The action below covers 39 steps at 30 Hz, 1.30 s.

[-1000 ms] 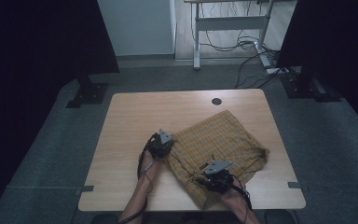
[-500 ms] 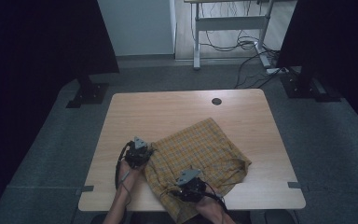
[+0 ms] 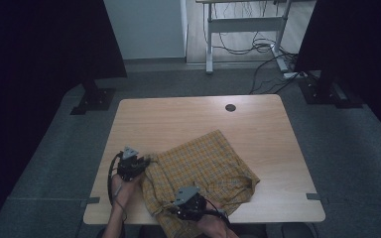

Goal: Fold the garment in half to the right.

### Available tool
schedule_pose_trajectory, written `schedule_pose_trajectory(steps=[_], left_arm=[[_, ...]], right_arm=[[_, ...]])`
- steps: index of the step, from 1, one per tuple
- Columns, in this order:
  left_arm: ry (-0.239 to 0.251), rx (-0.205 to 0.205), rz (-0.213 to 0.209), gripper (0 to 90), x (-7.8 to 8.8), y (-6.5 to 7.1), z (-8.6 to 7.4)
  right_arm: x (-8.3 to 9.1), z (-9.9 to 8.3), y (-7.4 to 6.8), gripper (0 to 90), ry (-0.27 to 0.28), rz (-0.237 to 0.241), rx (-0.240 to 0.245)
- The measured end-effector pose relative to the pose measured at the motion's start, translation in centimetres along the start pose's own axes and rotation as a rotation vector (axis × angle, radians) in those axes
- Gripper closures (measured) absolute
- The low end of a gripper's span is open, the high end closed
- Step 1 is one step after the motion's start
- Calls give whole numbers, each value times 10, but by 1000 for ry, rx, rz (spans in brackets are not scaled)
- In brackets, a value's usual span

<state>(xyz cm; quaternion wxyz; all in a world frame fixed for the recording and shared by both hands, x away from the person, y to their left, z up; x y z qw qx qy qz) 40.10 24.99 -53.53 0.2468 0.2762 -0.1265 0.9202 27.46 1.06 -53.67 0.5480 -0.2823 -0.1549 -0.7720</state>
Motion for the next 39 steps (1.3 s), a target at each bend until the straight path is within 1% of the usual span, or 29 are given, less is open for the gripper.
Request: schedule_pose_trajectory(steps=[4,8,9,11,13,15,17,18,21,24,26,27,29,30,33,34,36,38,39], left_arm=[[107,-11,35,767,30,-4,22],[225,-14,50,768,62,-6,53],[249,-20,52,768,68,-5,62],[289,-48,64,768,77,1,79],[322,-71,70,768,82,8,96],[356,-93,72,769,81,17,111],[385,-105,63,779,74,27,124],[389,-114,58,783,68,32,129],[368,-135,34,795,40,46,139],[318,-145,9,803,4,58,139],[274,-143,18,819,-20,62,134],[250,-131,15,822,-32,63,130],[197,-108,-1,826,-52,64,120],[173,-107,-12,826,-60,66,115],[110,-127,-35,815,-76,75,102],[98,-122,-48,800,-79,77,99],[86,-95,-74,764,-81,78,95],[83,-58,-108,706,-80,77,94],[83,-58,-108,686,-80,77,94]], right_arm=[[19,21,-7,772,74,-8,23],[41,40,-13,772,140,-32,58],[48,44,-14,772,154,-40,65],[62,49,-13,772,180,-55,73],[76,52,-10,771,201,-76,75],[90,51,-5,772,219,-96,63],[104,46,4,772,237,-114,38],[110,43,9,771,244,-119,21],[124,29,24,771,247,-153,-21],[131,8,42,771,238,-190,-74],[132,-7,53,771,217,-211,-112],[131,-16,58,771,201,-219,-127],[126,-32,65,770,162,-241,-146],[123,-39,69,770,146,-250,-157],[113,-59,79,772,107,-254,-197],[109,-65,82,772,89,-253,-208],[101,-73,86,771,54,-243,-226],[95,-77,85,771,23,-235,-232],[92,-77,85,771,10,-236,-229]])
Point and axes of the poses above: each handheld gripper's, and its own axes: x roughly backward along the jaws, z roughly out of its top, y roughly to its right, the point moved 2 cm from there along -x, roughly forward along the jaws, and after that the axes turned 8 degrees about -x, right-handed, at the moved point
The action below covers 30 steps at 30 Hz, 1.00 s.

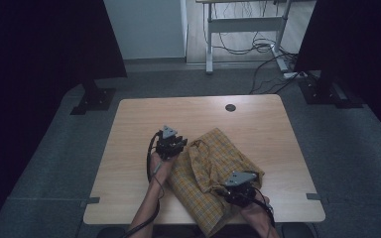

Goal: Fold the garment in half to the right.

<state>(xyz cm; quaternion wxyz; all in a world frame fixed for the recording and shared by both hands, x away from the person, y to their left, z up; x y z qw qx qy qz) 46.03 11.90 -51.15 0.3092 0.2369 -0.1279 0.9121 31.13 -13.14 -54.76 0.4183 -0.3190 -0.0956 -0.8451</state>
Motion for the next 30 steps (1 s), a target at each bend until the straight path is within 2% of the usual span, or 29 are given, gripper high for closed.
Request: schedule_pose_trajectory(steps=[2,6,10,12,16,18,21,22,24,29,30], left_arm=[[-6,6,-15,659,0,2,1],[-37,36,-69,530,-7,9,3],[-71,128,-129,439,-22,11,0],[-120,155,-128,405,-32,11,-2],[-179,158,-112,442,-47,9,-4],[-203,138,-99,578,-51,8,-6],[-250,69,-63,727,-50,9,-11],[-267,47,-51,744,-47,8,-14],[-270,40,-45,767,-40,5,-20],[-290,16,-23,778,-12,-9,-38],[-290,16,-23,778,-12,-9,-38]], right_arm=[[-2,0,-1,771,-10,-3,4],[-9,-1,-2,771,-34,-7,9],[-9,-2,-2,770,-32,-9,10],[-10,-3,-3,769,-35,-12,14],[-10,-3,-3,768,-34,-14,17],[-10,-3,-3,769,-32,-15,17],[-11,-2,-4,769,-27,-6,2],[-11,-2,-5,769,-24,1,-7],[-16,-2,-10,768,-16,28,-20],[-33,5,-37,767,-19,96,12],[-37,7,-42,766,-19,111,16]])
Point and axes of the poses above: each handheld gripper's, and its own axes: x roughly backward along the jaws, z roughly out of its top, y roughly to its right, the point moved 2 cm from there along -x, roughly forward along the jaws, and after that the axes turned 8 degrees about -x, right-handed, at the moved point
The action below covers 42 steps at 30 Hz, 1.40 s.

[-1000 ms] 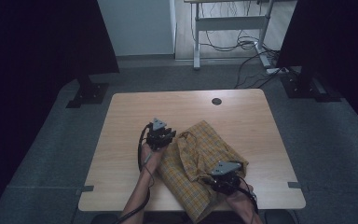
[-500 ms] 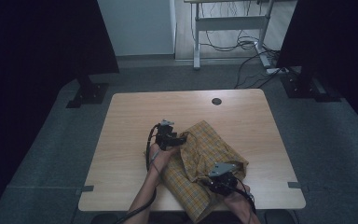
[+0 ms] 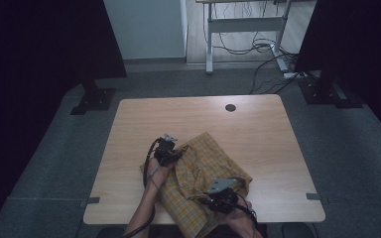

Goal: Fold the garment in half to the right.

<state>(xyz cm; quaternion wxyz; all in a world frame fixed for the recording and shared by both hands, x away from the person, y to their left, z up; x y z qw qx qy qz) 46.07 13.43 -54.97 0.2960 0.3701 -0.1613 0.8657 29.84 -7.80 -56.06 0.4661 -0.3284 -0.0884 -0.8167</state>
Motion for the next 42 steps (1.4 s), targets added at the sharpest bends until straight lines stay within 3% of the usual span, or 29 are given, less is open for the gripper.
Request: schedule_pose_trajectory(steps=[1,6,10,11,12,13,17,18,19,22,24,26,28,29,30,31,32,34,35,36,37,39,40,42], left_arm=[[-3,4,4,779,8,-6,-10],[24,1,6,779,24,-18,-26],[135,20,31,805,56,-33,-28],[171,24,37,822,67,-36,-25],[212,22,43,822,79,-37,-21],[272,6,67,834,102,-36,-12],[415,-43,135,841,155,-30,14],[415,-43,135,841,155,-30,14],[471,-69,166,841,178,-26,28],[539,-95,198,841,203,-19,48],[570,-106,204,842,210,-13,62],[585,-118,199,841,206,-6,75],[584,-134,191,841,192,1,86],[584,-134,191,841,192,1,86],[576,-139,180,841,178,5,91],[566,-141,169,840,165,8,93],[556,-138,160,840,154,10,95],[483,-130,132,839,105,15,93],[450,-127,130,839,88,16,90],[450,-127,130,839,88,16,90],[381,-116,125,839,57,18,82],[317,-111,132,839,30,18,72],[317,-111,132,839,30,18,72],[248,-115,144,839,7,19,62]], right_arm=[[-5,2,-6,766,0,17,10],[-19,9,-24,765,-3,56,47],[-18,20,-41,774,30,42,108],[-9,31,-50,777,71,36,142],[-9,31,-50,777,71,36,142],[4,46,-58,777,128,45,161],[35,77,-74,777,222,51,217],[43,84,-77,778,238,47,235],[50,91,-80,778,251,41,250],[71,106,-82,777,285,27,279],[84,111,-77,777,304,20,274],[97,112,-67,777,319,13,250],[107,109,-53,777,325,12,210],[107,109,-53,777,325,12,210],[110,105,-45,777,325,9,190],[112,92,-24,776,310,-2,146],[110,87,-17,776,302,-5,128],[103,69,6,776,271,-11,70],[100,62,13,776,261,-14,51],[100,62,13,776,261,-14,51],[88,43,35,776,230,-8,-10],[76,28,50,775,204,11,-58],[76,28,50,775,204,11,-58],[55,6,69,774,143,23,-109]])
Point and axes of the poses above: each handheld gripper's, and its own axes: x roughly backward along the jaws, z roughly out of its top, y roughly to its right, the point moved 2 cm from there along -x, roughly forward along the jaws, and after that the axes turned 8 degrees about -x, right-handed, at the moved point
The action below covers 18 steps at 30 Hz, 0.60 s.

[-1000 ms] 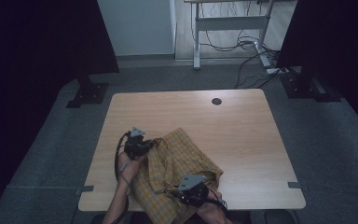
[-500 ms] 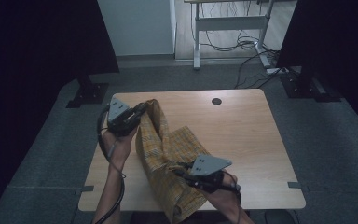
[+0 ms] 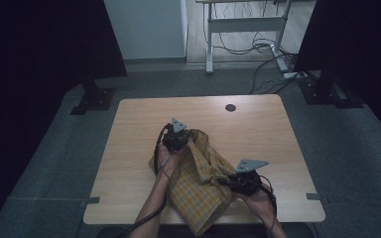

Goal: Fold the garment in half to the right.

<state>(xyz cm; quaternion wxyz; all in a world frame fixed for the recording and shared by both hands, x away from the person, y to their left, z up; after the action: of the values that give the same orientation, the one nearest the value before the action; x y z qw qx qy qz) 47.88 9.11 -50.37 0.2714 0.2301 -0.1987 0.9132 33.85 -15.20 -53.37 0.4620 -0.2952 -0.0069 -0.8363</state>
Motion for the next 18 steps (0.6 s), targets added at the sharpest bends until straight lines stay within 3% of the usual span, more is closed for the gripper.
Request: schedule_pose_trajectory(steps=[1,2,3,5,8,9,11,13,15,18], left_arm=[[-50,-5,13,837,-11,2,-9],[-50,-5,13,836,-11,2,-9],[-100,4,16,832,-20,2,-18],[-124,19,13,817,-26,1,-24],[-69,75,-14,752,-19,-6,-24],[-69,75,-14,730,-19,-6,-24],[-8,127,-29,684,-5,-13,-18],[29,150,-30,657,8,-18,-13],[62,153,-26,621,30,-24,-10],[64,142,-56,598,44,-24,-12]], right_arm=[[-3,-4,3,774,-13,1,-5],[-7,-9,7,773,-29,1,-13],[-11,-14,11,771,-47,0,-24],[-15,-18,14,765,-75,-10,-38],[-16,-24,22,760,-88,4,-93],[-16,-25,24,759,-85,13,-111],[-16,-27,25,757,-82,13,-123],[-16,-26,24,753,-85,4,-118],[-17,-26,23,748,-87,-10,-108],[-17,-26,22,741,-87,-17,-101]])
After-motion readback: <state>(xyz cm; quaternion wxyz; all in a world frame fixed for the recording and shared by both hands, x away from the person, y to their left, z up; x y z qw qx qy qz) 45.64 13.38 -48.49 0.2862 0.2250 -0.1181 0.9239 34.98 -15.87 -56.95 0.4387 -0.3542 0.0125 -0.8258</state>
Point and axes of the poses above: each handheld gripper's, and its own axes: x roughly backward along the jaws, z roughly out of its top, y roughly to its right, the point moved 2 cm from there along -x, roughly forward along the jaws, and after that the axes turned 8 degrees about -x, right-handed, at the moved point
